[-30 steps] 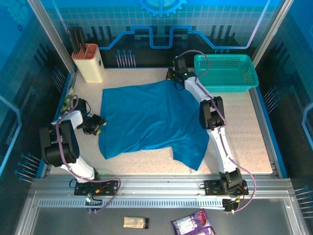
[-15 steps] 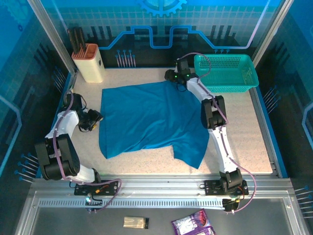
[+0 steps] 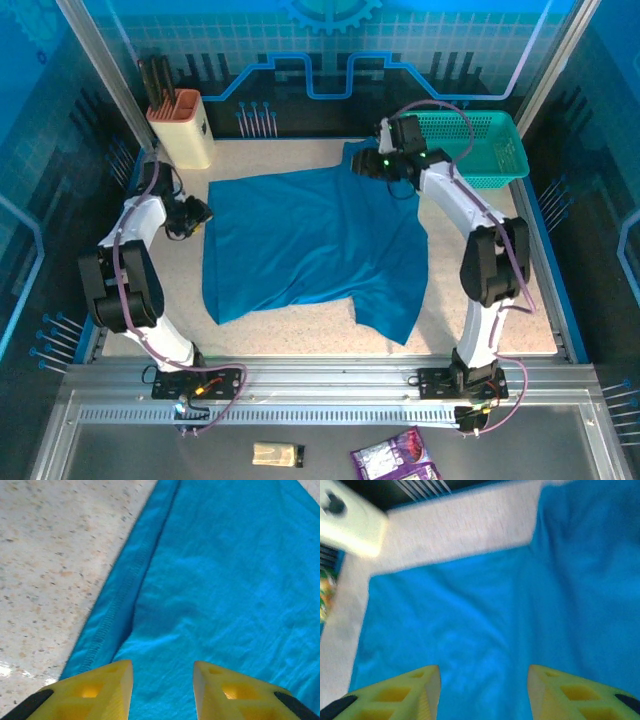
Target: Fold the inside-out t-shirt
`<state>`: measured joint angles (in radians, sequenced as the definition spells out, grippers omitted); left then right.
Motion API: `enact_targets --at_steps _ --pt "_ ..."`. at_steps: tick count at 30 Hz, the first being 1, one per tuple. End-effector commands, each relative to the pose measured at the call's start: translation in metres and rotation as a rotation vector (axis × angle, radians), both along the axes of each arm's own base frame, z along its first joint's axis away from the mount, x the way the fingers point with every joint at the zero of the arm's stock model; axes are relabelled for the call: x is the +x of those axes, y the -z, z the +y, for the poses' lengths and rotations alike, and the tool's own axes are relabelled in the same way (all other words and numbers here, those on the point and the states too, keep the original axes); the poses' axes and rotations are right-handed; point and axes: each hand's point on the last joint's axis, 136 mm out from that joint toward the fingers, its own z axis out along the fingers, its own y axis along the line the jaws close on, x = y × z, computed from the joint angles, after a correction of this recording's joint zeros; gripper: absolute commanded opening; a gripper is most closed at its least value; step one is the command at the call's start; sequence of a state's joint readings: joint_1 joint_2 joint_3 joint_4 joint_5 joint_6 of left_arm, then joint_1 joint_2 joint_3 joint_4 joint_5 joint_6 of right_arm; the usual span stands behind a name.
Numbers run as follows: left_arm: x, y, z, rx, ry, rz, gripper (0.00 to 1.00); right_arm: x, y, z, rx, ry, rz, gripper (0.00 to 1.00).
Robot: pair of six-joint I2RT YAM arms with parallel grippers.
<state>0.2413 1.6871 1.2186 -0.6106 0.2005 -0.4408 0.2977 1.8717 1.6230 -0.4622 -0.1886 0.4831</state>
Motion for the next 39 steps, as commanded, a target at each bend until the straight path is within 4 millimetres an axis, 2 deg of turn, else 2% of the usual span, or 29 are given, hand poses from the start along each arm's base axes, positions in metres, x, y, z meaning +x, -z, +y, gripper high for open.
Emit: enact_targets --at_steps 1,3,8,11,14,23,27,31,33,39 --pt "-0.008 0.012 -0.013 0.027 0.058 0.066 0.37 -0.053 0.036 -0.027 -0.063 -0.010 0.161 0.49" --pt "-0.009 0.023 -0.018 0.024 0.071 0.088 0.37 -0.079 0.050 -0.037 -0.083 -0.016 0.206 0.49" --pt "-0.008 0.046 -0.017 0.046 0.075 0.135 0.36 -0.128 0.088 -0.065 -0.153 0.011 0.329 0.49" --pt "-0.007 0.054 -0.013 0.058 0.071 0.156 0.36 -0.148 0.107 -0.080 -0.160 0.051 0.392 0.51" --pt "-0.006 0.061 -0.011 0.067 0.069 0.179 0.36 -0.163 0.124 -0.086 -0.127 0.075 0.448 0.51" --pt "-0.004 0.079 -0.011 0.061 0.070 0.213 0.35 -0.175 0.141 -0.102 -0.105 0.143 0.511 0.52" --pt "0.000 0.080 -0.010 0.061 0.070 0.206 0.26 -0.179 0.150 -0.100 -0.072 0.137 0.552 0.53" --pt "0.003 0.074 -0.007 0.079 0.065 0.197 0.07 -0.182 0.162 -0.100 -0.044 0.142 0.592 0.54" --pt "0.005 0.065 -0.004 0.095 0.060 0.182 0.01 -0.186 0.169 -0.102 -0.047 0.152 0.618 0.56" --pt "0.012 0.033 0.004 0.138 0.046 0.123 0.00 -0.192 0.178 -0.115 -0.080 0.193 0.650 0.61"
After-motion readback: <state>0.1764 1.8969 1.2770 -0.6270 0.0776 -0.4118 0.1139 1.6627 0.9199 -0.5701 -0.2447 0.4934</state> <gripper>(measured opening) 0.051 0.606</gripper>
